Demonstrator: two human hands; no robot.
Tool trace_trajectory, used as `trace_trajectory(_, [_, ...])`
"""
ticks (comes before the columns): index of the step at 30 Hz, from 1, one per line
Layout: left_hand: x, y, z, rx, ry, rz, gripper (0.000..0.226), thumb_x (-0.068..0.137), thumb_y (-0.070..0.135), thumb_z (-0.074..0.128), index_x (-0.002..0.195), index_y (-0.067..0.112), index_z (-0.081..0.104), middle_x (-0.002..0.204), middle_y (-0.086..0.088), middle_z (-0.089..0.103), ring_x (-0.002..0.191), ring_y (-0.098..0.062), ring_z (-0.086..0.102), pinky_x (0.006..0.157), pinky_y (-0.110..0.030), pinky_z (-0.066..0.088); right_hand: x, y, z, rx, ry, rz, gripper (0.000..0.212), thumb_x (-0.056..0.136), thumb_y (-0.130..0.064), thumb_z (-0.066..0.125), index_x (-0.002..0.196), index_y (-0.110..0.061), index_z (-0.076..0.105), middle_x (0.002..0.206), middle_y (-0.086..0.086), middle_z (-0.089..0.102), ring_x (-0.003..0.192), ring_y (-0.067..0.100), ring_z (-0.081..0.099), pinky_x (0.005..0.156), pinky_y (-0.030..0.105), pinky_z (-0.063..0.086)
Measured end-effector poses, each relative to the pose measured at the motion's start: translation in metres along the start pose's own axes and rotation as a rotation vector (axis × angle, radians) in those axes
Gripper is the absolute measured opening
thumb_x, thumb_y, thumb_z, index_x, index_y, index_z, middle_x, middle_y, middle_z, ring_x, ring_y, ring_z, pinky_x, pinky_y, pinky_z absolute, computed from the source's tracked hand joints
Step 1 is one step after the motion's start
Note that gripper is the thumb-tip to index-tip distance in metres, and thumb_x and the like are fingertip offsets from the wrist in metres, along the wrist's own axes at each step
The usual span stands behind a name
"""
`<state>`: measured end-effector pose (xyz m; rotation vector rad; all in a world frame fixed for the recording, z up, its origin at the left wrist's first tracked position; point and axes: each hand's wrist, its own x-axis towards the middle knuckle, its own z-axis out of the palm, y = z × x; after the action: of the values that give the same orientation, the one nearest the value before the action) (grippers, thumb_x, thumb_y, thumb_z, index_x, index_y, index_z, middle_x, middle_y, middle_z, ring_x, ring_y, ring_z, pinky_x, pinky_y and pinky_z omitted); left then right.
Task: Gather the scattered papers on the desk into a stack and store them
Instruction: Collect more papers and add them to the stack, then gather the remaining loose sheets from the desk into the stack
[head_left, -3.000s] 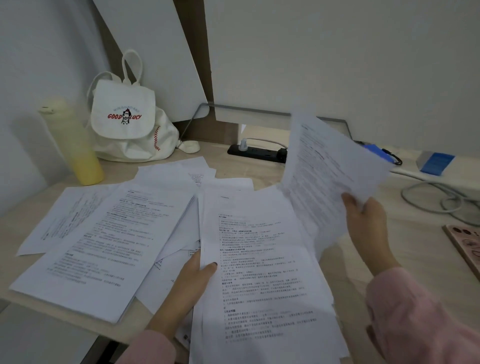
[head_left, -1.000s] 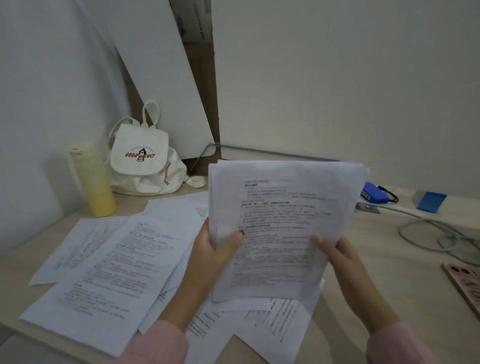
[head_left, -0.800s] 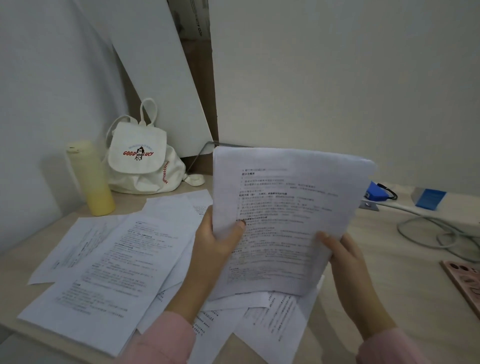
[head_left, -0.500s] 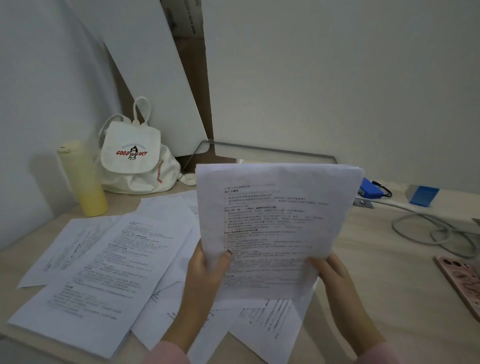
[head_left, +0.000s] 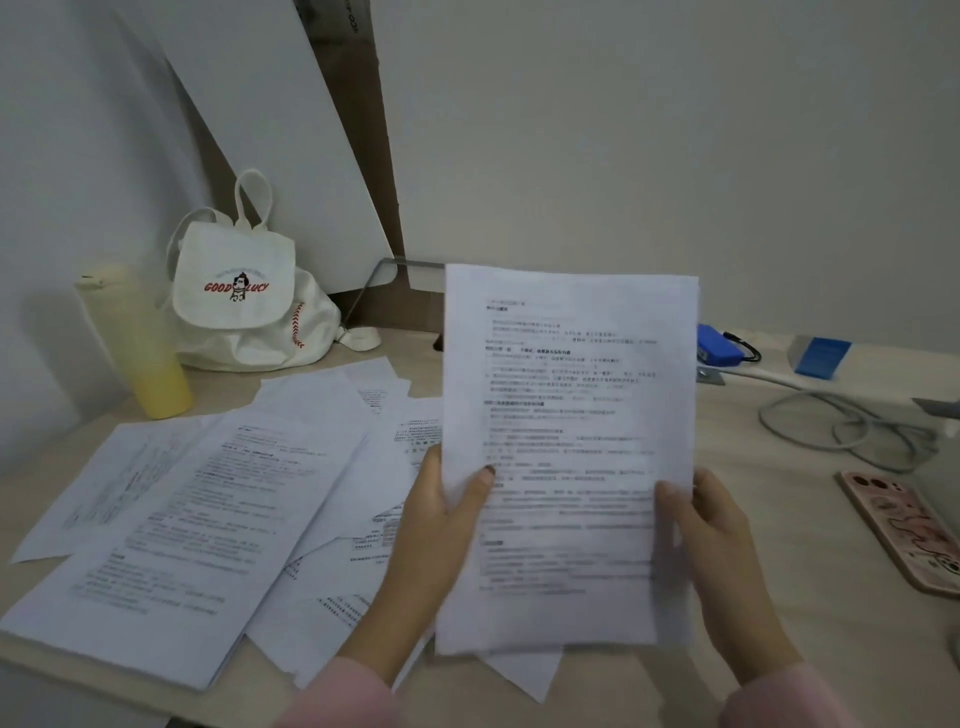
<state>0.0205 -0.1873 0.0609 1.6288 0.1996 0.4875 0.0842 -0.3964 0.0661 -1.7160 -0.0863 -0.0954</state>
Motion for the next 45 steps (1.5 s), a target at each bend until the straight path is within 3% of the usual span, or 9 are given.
trace_trajectory(11, [-0.017, -0.043, 0.104, 0.145, -0.417, -0.378, 0.043, 0.09, 0.007, 0.043, 0.125, 0.031, 0.035, 0.11, 0.017, 0.052, 0.092, 0.006, 0.053, 0.073, -0.016, 0.048, -0.009, 0.058, -0.099, -0.224, 0.236, 0.332, 0.021, 0.089, -0.006, 0.045, 0.107, -0.015, 0.051, 0.095, 0.006, 0.062, 0.078, 0.02, 0.06, 0.06, 0.03, 0.044])
trace_trajectory(15, [-0.026, -0.054, 0.112, 0.232, -0.492, -0.396, 0.049, 0.087, 0.008, 0.041, 0.13, 0.032, 0.044, 0.119, 0.011, 0.06, 0.105, -0.009, 0.059, 0.094, -0.037, 0.05, -0.011, 0.07, -0.105, -0.353, 0.213, 0.372, 0.04, 0.083, 0.005, 0.046, 0.12, -0.009, 0.048, 0.112, 0.016, 0.06, 0.092, 0.028, 0.059, 0.073, 0.033, 0.047])
trace_trajectory(21, [-0.027, -0.05, 0.114, 0.216, -0.508, -0.387, 0.047, 0.086, 0.0, 0.04, 0.115, 0.032, 0.058, 0.108, 0.005, 0.067, 0.098, -0.017, 0.066, 0.091, -0.045, 0.053, -0.019, 0.073, -0.104, -0.824, 0.199, 0.421, 0.044, 0.084, -0.011, 0.055, 0.126, -0.004, 0.049, 0.132, 0.026, 0.04, 0.12, 0.04, 0.037, 0.101, 0.038, 0.032])
trace_trajectory(24, [-0.027, -0.044, 0.111, 0.236, -0.526, -0.36, 0.041, 0.089, 0.001, 0.041, 0.12, 0.022, 0.057, 0.11, 0.005, 0.066, 0.097, -0.013, 0.065, 0.09, -0.036, 0.053, -0.023, 0.065, -0.104, -0.852, 0.159, 0.435, 0.045, 0.085, -0.015, 0.056, 0.128, -0.006, 0.046, 0.135, 0.025, 0.036, 0.123, 0.039, 0.033, 0.102, 0.037, 0.03])
trace_trajectory(27, [-0.025, -0.033, 0.101, 0.305, -0.591, -0.298, 0.031, 0.092, 0.009, 0.043, 0.118, 0.023, 0.054, 0.119, 0.008, 0.059, 0.091, 0.003, 0.057, 0.071, -0.004, 0.044, -0.025, 0.05, -0.099, -0.733, 0.132, 0.398, 0.058, 0.086, -0.014, 0.056, 0.14, -0.007, 0.036, 0.141, 0.023, 0.031, 0.13, 0.037, 0.028, 0.108, 0.039, 0.026])
trace_trajectory(31, [-0.02, -0.019, 0.068, 0.413, -0.519, -0.248, 0.042, 0.095, 0.024, 0.046, 0.136, 0.022, 0.04, 0.137, 0.005, 0.043, 0.115, -0.003, 0.043, 0.086, -0.017, 0.037, -0.028, 0.014, -0.066, -0.47, -0.004, 0.275, 0.053, 0.089, -0.013, 0.055, 0.14, -0.015, 0.038, 0.14, 0.01, 0.035, 0.122, 0.022, 0.041, 0.101, 0.037, 0.038])
trace_trajectory(34, [-0.016, -0.01, 0.028, 0.374, -0.411, -0.192, 0.039, 0.094, 0.023, 0.048, 0.133, 0.023, 0.043, 0.138, 0.006, 0.044, 0.111, 0.001, 0.043, 0.076, -0.014, 0.04, -0.034, -0.016, -0.019, -0.22, -0.184, 0.278, 0.044, 0.09, -0.016, 0.053, 0.133, -0.025, 0.047, 0.129, -0.003, 0.047, 0.112, 0.013, 0.046, 0.086, 0.028, 0.038])
trace_trajectory(38, [-0.008, -0.014, -0.051, 0.386, -0.179, -0.17, 0.041, 0.094, 0.02, 0.048, 0.135, 0.019, 0.041, 0.139, 0.003, 0.043, 0.116, -0.004, 0.041, 0.095, -0.019, 0.032, -0.047, -0.032, 0.064, -0.093, -0.382, 0.247, 0.04, 0.089, -0.01, 0.052, 0.129, -0.02, 0.053, 0.126, 0.001, 0.056, 0.116, 0.016, 0.052, 0.103, 0.032, 0.039])
trace_trajectory(45, [-0.008, -0.049, -0.221, 0.796, 0.154, -0.2, 0.047, 0.093, 0.018, 0.051, 0.139, 0.012, 0.039, 0.148, -0.008, 0.035, 0.136, -0.024, 0.03, 0.111, -0.032, 0.023, -0.071, -0.03, 0.201, 0.154, -0.658, 0.495, 0.039, 0.088, -0.006, 0.055, 0.127, -0.006, 0.052, 0.117, 0.009, 0.06, 0.114, 0.021, 0.056, 0.095, 0.027, 0.043])
